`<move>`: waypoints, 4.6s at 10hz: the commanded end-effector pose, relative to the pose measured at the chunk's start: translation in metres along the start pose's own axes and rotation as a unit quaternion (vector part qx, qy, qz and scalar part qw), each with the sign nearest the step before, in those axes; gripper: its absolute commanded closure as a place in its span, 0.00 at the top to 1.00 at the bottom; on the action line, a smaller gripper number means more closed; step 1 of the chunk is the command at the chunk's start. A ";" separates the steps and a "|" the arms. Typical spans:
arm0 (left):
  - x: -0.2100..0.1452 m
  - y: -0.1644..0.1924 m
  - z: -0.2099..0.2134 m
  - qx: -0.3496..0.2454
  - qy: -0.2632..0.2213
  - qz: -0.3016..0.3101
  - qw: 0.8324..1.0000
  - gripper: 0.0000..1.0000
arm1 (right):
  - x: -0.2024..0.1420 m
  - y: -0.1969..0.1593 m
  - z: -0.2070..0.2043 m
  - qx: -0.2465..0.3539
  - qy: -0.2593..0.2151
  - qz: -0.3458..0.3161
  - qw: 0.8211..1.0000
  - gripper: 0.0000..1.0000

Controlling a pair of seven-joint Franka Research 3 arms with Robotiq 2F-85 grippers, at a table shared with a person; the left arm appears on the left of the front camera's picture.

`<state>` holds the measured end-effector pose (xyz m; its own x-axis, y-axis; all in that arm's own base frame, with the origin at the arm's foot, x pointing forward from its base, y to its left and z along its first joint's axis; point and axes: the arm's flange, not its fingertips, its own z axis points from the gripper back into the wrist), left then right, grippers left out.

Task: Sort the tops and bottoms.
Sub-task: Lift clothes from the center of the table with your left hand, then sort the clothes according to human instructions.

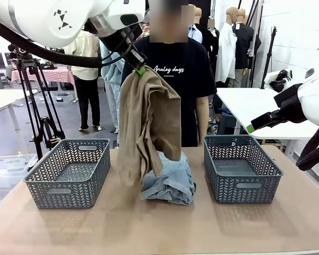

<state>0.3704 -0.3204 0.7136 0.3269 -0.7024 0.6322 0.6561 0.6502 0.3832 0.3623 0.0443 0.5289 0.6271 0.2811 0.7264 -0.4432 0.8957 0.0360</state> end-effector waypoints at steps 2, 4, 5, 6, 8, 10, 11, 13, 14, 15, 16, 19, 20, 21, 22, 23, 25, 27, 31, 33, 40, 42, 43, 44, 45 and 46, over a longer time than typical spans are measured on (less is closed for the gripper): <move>-0.001 -0.005 0.000 -0.002 0.002 -0.003 1.000 0.00 | 0.000 0.000 -0.002 0.000 0.003 -0.005 1.000 1.00; -0.001 -0.005 0.000 -0.002 0.002 -0.003 1.000 0.00 | 0.000 0.000 -0.002 0.000 0.003 -0.005 1.000 1.00; -0.001 -0.005 0.000 -0.002 0.002 -0.003 1.000 0.00 | 0.000 0.000 -0.002 0.000 0.003 -0.005 1.000 1.00; -0.001 -0.005 0.000 -0.002 0.002 -0.003 1.000 0.00 | 0.000 0.000 -0.002 0.000 0.003 -0.005 1.000 1.00; -0.001 -0.005 0.000 -0.002 0.002 -0.003 1.000 0.00 | 0.000 0.000 -0.002 0.000 0.003 -0.005 1.000 1.00; -0.001 -0.005 0.000 -0.002 0.002 -0.003 1.000 0.00 | 0.000 0.000 -0.002 0.000 0.003 -0.005 1.000 1.00; -0.001 -0.005 0.000 -0.002 0.002 -0.003 1.000 0.00 | 0.000 0.000 -0.002 0.000 0.003 -0.005 1.000 1.00; -0.001 -0.005 0.000 -0.002 0.002 -0.003 1.000 0.00 | 0.000 0.000 -0.002 0.000 0.003 -0.005 1.000 1.00; -0.001 -0.005 0.000 -0.002 0.002 -0.003 1.000 0.00 | 0.000 0.000 -0.002 0.000 0.003 -0.005 1.000 1.00; -0.001 -0.005 0.000 -0.002 0.002 -0.003 1.000 0.00 | 0.000 0.000 -0.002 0.000 0.003 -0.005 1.000 1.00; -0.001 -0.005 0.000 -0.002 0.002 -0.003 1.000 0.00 | 0.000 0.000 -0.002 0.000 0.003 -0.005 1.000 1.00; -0.001 -0.005 0.000 -0.002 0.002 -0.003 1.000 0.00 | 0.000 0.000 -0.002 0.000 0.003 -0.005 1.000 1.00; -0.001 -0.005 0.000 -0.002 0.002 -0.003 1.000 0.00 | 0.000 0.000 -0.002 0.000 0.003 -0.005 1.000 1.00; -0.001 -0.005 0.000 -0.002 0.002 -0.003 1.000 0.00 | 0.000 0.000 -0.002 0.000 0.003 -0.005 1.000 1.00; -0.001 -0.005 0.000 -0.002 0.002 -0.003 1.000 0.00 | 0.000 0.000 -0.002 0.000 0.003 -0.005 1.000 1.00; -0.001 -0.005 0.000 -0.002 0.002 -0.003 1.000 0.00 | 0.000 0.000 -0.002 0.000 0.003 -0.005 1.000 1.00; -0.001 -0.005 0.000 -0.002 0.002 -0.003 1.000 0.00 | 0.000 0.000 -0.002 0.000 0.003 -0.005 1.000 1.00; -0.001 -0.005 0.000 -0.002 0.002 -0.003 1.000 0.00 | 0.000 0.000 -0.002 0.000 0.003 -0.005 1.000 1.00; -0.001 -0.005 0.000 -0.002 0.002 -0.003 1.000 0.00 | 0.000 0.000 -0.002 0.000 0.003 -0.005 1.000 1.00; -0.001 -0.005 0.000 -0.002 0.002 -0.003 1.000 0.00 | 0.000 0.000 -0.002 0.000 0.003 -0.005 1.000 1.00; -0.003 0.008 0.004 0.020 -0.001 0.008 1.000 0.00 | 0.000 0.000 -0.002 0.000 0.003 -0.005 1.000 1.00; -0.010 0.046 0.020 0.050 -0.010 0.052 0.997 0.00 | 0.000 0.000 -0.002 0.000 0.003 -0.005 1.000 1.00; -0.013 0.070 0.028 0.064 -0.009 0.073 0.995 0.00 | 0.000 0.000 -0.002 0.000 0.003 -0.005 1.000 1.00; -0.015 0.094 0.044 0.082 -0.020 0.097 0.992 0.00 | 0.000 0.000 -0.002 0.000 0.003 -0.005 1.000 1.00; -0.020 0.114 0.055 0.099 -0.029 0.109 0.989 0.00 | 0.000 0.000 -0.002 0.000 0.003 -0.005 1.000 1.00; -0.030 0.139 0.055 0.147 -0.034 0.125 0.981 0.00 | 0.000 0.000 -0.002 0.000 0.003 -0.005 1.000 1.00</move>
<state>0.4087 -0.1986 0.7846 0.4100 -0.5248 0.7460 0.4182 0.8350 0.3576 0.3624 0.0439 0.5289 0.6275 0.2803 0.7264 -0.4422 0.8962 0.0360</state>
